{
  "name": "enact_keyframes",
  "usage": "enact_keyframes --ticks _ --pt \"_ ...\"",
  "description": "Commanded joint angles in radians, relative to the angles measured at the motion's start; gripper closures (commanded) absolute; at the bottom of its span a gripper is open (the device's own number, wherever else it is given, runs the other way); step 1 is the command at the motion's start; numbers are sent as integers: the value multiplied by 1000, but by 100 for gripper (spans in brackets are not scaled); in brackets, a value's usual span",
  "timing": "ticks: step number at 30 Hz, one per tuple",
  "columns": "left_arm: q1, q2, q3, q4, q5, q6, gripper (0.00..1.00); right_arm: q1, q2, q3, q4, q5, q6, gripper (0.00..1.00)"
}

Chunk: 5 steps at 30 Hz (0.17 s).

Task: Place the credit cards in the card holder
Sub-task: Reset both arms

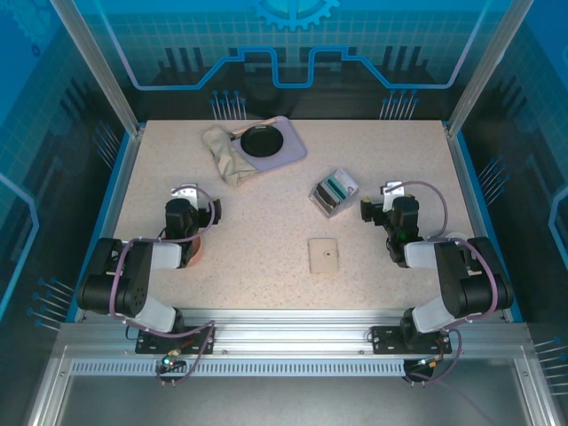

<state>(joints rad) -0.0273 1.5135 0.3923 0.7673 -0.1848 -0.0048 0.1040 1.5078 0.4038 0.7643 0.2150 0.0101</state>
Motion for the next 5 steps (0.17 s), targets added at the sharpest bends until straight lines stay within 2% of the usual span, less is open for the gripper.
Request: enact_keyframes --ticks 1,5 --pt "3 4 15 35 24 -15 1 -15 -3 9 29 -14 3 0" --pt "3 2 18 27 34 -11 1 -16 -4 8 30 -14 2 0"
